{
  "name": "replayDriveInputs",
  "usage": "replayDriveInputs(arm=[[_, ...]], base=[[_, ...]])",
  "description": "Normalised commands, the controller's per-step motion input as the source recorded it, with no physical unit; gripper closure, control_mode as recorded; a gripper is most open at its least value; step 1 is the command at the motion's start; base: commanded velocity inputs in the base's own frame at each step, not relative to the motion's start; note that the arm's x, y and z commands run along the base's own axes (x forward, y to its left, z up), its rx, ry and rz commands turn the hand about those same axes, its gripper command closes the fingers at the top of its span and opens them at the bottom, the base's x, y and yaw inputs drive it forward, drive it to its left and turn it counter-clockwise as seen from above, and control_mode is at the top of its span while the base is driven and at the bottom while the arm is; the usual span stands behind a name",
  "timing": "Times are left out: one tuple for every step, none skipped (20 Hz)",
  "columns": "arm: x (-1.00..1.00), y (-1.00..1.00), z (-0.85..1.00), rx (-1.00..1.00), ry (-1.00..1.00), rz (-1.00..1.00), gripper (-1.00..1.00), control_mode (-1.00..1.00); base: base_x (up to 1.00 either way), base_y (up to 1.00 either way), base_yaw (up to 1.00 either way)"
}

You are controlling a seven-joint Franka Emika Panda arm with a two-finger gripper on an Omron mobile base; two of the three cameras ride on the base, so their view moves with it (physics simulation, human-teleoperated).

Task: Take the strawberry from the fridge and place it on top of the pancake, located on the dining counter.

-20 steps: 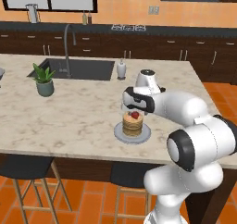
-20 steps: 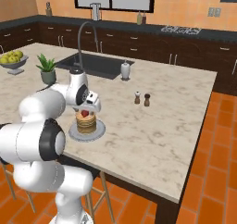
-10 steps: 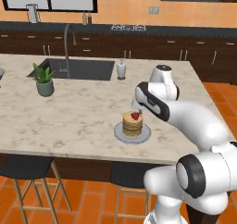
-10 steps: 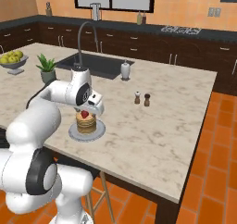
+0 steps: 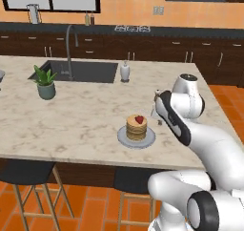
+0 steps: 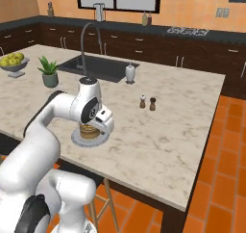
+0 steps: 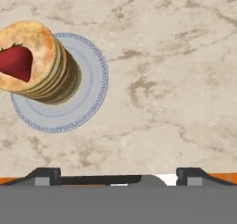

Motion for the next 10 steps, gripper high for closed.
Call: replayDriveInputs(arm=[[-0.79, -0.6, 0.0, 0.05, -0.05, -0.16, -1.0, -1.0], [-0.85, -0.64, 0.0, 0.06, -0.07, -0.17, -1.0, -1.0], [-0.84, -0.66, 0.0, 0.06, -0.07, -0.16, -1.0, -1.0], [-0.84, -0.7, 0.0, 0.06, -0.07, -0.16, -1.0, -1.0], [-0.79, -0.66, 0.0, 0.05, -0.05, -0.15, -1.0, -1.0], [-0.79, -0.69, 0.0, 0.05, -0.07, -0.14, -1.0, -1.0], [-0.76, -0.7, 0.0, 0.05, -0.07, -0.14, -1.0, -1.0], [-0.72, -0.76, 0.0, 0.05, -0.06, -0.13, -1.0, -1.0], [-0.71, -0.83, 0.0, 0.05, -0.07, -0.11, -1.0, -1.0], [-0.61, -0.78, 0.01, 0.05, -0.07, -0.12, -1.0, -1.0]], base=[[0.0, 0.0, 0.0], [0.0, 0.0, 0.0], [0.0, 0.0, 0.0], [0.0, 0.0, 0.0], [0.0, 0.0, 0.0], [0.0, 0.0, 0.0], [0.0, 0.0, 0.0], [0.0, 0.0, 0.0], [0.0, 0.0, 0.0], [0.0, 0.0, 0.0]])
